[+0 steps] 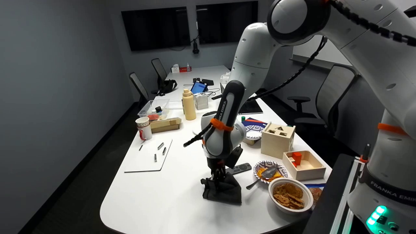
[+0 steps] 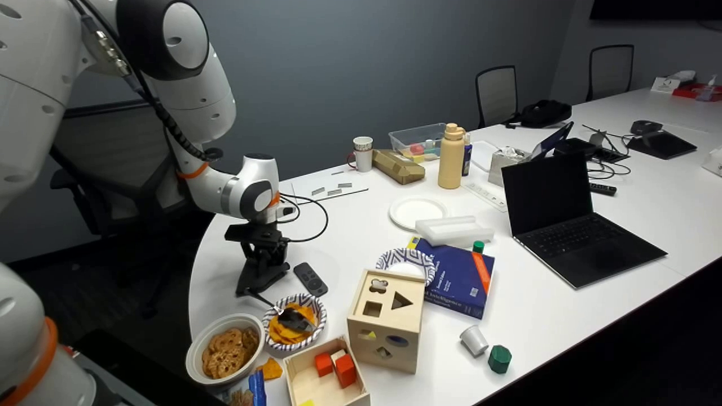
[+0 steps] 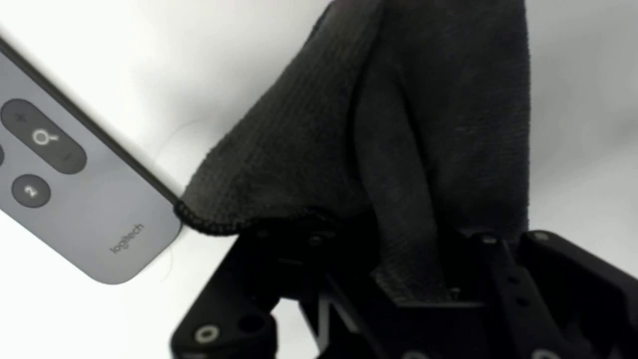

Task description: Use the dark grey towel to wipe the table.

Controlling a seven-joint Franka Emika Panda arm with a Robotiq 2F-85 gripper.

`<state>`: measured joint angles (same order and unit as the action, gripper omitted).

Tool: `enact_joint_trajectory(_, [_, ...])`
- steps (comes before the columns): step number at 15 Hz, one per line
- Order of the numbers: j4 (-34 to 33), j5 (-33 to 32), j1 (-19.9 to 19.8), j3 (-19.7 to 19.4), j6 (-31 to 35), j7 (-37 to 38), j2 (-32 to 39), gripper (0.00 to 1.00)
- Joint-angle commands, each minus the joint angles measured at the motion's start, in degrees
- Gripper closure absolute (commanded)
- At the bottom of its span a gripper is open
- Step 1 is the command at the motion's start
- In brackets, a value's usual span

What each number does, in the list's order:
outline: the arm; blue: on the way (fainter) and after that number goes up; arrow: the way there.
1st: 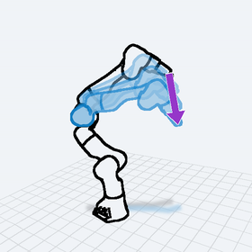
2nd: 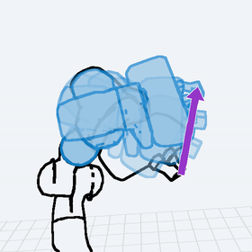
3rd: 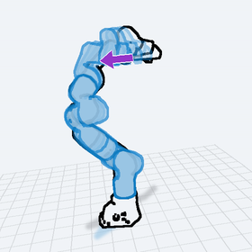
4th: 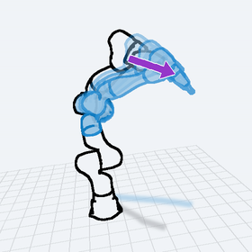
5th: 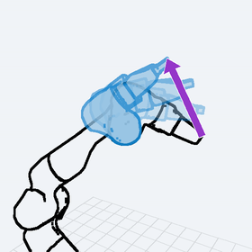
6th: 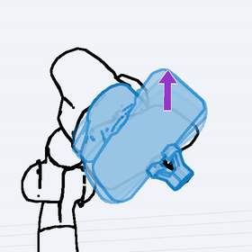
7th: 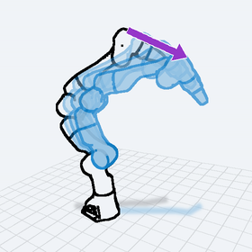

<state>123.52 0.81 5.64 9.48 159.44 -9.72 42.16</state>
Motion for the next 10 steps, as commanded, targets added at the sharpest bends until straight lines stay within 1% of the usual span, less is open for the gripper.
enact_joint_trajectory(1, [0.4,-2.13,0.87,-1.8,0.27,1.64,-3.59,1.0])
enact_joint_trajectory(4, [-0.25,-2.75,0.15,-3.3,0.96,1.51,-6.19,1.0])
enact_joint_trajectory(6, [-1.75,-2.19,-1.8,-3.54,1.04,0.43,-7.05,1.0])
enact_joint_trajectory(7, [-2.9,-1.52,-3.43,-3.28,0.72,-0.43,-6.96,1.0])
enact_joint_trajectory(10, [-6.32,-1.11,-6.66,-3.82,0.65,-1.5,-5.78,1.0])
